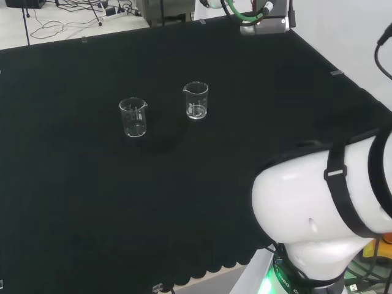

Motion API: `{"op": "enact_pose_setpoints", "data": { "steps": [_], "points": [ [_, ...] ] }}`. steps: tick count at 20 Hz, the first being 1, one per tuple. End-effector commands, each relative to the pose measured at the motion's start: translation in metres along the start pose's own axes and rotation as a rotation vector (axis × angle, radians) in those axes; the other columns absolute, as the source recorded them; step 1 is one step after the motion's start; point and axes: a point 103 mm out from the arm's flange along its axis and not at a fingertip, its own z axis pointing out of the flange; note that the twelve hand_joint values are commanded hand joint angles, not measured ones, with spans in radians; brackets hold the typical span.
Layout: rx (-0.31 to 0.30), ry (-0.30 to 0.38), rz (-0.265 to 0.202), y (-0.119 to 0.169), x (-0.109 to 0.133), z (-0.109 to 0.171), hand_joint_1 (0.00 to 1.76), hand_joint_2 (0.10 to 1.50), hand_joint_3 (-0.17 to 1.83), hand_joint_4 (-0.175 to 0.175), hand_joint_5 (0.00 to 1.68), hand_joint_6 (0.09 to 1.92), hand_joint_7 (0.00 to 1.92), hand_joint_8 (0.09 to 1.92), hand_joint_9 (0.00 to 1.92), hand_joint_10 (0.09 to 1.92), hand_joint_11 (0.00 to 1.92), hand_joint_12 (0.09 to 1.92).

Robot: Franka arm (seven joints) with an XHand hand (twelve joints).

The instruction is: Pick up the beaker on the right.

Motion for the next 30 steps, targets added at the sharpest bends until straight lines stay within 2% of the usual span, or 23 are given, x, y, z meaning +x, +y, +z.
{"op": "enact_pose_setpoints", "data": {
  "steps": [1,7,10,13,17,30],
  "points": [
    [-0.014,0.047,0.008,0.071,-0.036,0.032,0.24,1.22,0.27,-0.032,0.34,0.14,0.04,0.5,0.12,0.69,0.0,1.21],
    [-0.022,0.084,0.0,0.108,-0.041,0.055,0.36,1.16,0.25,-0.034,0.34,0.11,0.06,0.53,0.15,0.7,0.0,1.24],
    [-0.018,0.142,0.009,0.119,-0.046,0.075,0.44,1.12,0.24,-0.036,0.34,0.1,0.08,0.55,0.18,0.71,0.0,1.25],
    [-0.01,0.189,0.01,0.129,-0.05,0.094,0.54,1.01,0.31,-0.045,0.4,0.09,0.19,0.63,0.26,0.71,0.0,1.3],
    [0.013,0.206,-0.008,0.143,-0.051,0.116,0.62,0.9,0.43,-0.05,0.43,0.09,0.23,0.68,0.29,0.72,0.0,1.34],
    [0.085,0.22,-0.089,0.172,-0.05,0.196,0.77,0.7,0.57,-0.05,0.45,0.09,0.2,0.69,0.33,0.72,0.0,1.37]
  ]
}}
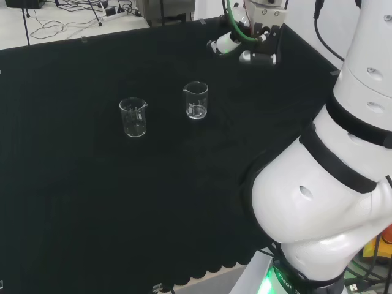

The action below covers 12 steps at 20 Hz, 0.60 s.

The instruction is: Pick up the beaker on the right.

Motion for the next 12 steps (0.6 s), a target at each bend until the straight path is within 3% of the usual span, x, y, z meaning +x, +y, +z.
{"op": "enact_pose_setpoints", "data": {
  "steps": [1,12],
  "points": [
    [0.044,0.052,-0.096,0.034,-0.001,0.066,0.78,0.69,0.58,-0.05,0.46,0.09,0.2,0.69,0.34,0.72,0.0,1.38],
    [0.113,0.038,-0.123,0.04,-0.002,0.109,0.79,0.66,0.6,-0.047,0.44,0.09,0.19,0.69,0.35,0.72,0.0,1.39]
  ]
}}
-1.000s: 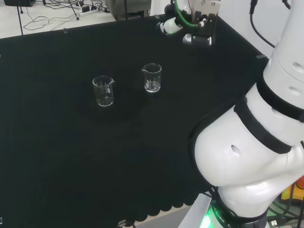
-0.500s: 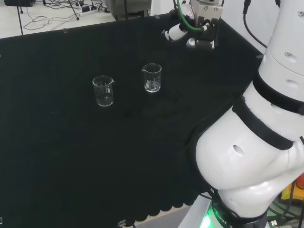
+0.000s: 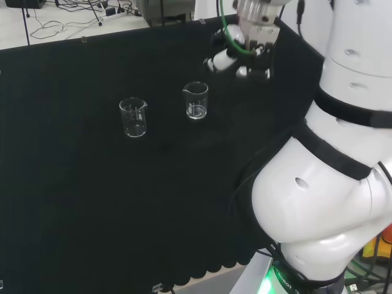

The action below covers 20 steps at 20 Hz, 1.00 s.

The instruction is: Pick up the beaker on the right.

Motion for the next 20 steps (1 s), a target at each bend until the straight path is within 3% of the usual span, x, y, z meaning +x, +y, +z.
{"op": "enact_pose_setpoints", "data": {
  "steps": [1,15,20],
  "points": [
    [0.048,0.015,-0.065,0.017,0.002,0.048,0.79,0.66,0.6,-0.047,0.44,0.09,0.19,0.69,0.35,0.72,0.0,1.39],
    [0.016,0.132,-0.128,0.022,-0.006,0.075,0.85,0.58,0.65,-0.064,0.48,0.09,0.34,0.75,0.46,0.71,0.04,1.43],
    [0.017,0.198,-0.158,0.029,-0.008,0.086,0.87,0.56,0.66,-0.068,0.49,0.09,0.3,0.74,0.44,0.69,0.03,1.42]
  ]
}}
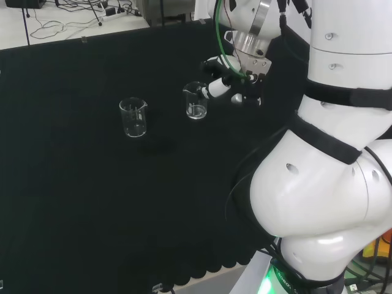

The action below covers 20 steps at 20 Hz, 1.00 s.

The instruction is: Pick up the beaker on the right.

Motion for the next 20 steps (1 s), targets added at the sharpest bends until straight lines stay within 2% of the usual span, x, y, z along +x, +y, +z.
{"op": "enact_pose_setpoints", "data": {
  "steps": [1,6,12,20],
  "points": [
    [-0.01,0.069,-0.042,0.009,-0.005,0.013,0.88,0.56,0.66,-0.068,0.49,0.09,0.29,0.73,0.43,0.69,0.03,1.42],
    [-0.039,0.116,-0.068,0.016,-0.012,0.021,0.9,0.53,0.67,-0.069,0.5,0.09,0.27,0.74,0.42,0.69,0.01,1.42],
    [-0.031,0.143,-0.09,0.021,-0.017,0.029,0.92,0.51,0.69,-0.073,0.5,0.09,0.29,0.76,0.42,0.7,0.0,1.42],
    [-0.05,0.171,-0.1,0.022,-0.017,0.037,0.91,0.5,0.7,-0.075,0.51,0.09,0.3,0.76,0.42,0.7,0.0,1.41]
  ]
}}
